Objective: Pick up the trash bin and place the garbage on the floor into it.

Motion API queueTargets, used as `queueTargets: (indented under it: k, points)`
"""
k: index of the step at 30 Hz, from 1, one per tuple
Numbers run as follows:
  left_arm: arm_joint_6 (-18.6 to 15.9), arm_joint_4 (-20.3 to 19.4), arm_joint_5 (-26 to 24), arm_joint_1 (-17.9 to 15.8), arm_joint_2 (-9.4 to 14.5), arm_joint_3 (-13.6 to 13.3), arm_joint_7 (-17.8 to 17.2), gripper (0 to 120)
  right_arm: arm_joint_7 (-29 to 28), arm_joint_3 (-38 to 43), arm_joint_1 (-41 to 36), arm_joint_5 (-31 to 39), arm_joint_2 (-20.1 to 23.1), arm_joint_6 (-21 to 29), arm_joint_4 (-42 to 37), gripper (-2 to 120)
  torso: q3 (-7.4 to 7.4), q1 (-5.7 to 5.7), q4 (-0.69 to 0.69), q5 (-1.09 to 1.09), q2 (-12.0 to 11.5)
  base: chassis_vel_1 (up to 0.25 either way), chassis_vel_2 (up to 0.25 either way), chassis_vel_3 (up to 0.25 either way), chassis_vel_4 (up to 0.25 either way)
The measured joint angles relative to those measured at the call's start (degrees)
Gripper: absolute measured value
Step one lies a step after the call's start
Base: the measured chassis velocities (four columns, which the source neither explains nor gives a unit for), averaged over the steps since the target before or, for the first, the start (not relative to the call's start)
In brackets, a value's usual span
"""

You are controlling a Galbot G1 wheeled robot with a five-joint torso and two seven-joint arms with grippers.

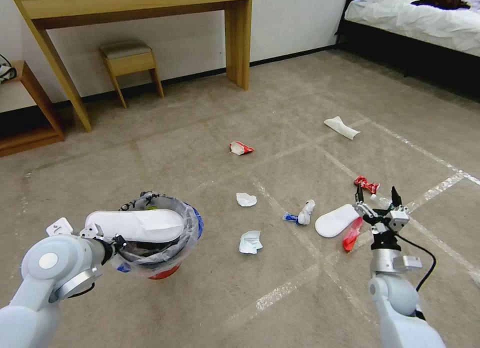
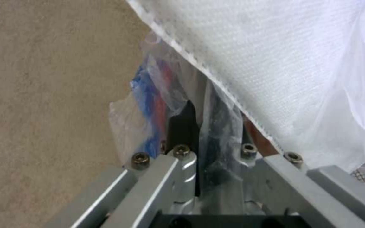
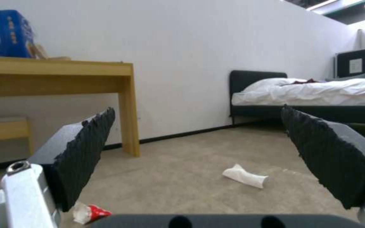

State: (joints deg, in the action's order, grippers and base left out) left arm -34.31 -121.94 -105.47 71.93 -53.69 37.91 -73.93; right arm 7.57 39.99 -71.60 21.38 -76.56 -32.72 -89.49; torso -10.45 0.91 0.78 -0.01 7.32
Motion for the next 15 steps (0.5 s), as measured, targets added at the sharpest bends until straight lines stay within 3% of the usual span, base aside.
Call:
queueTargets:
  k: [15]
  points:
    - [-0.4,0.9,0.2,0.6,1.3,1.5,-0.5,4,1.8,-3.5,1.1,-1.6,-1.9,-1.0,2.2,100,0.0,0.0,0.0,0.0,0.0,0.0,0.0,0.0,0.0]
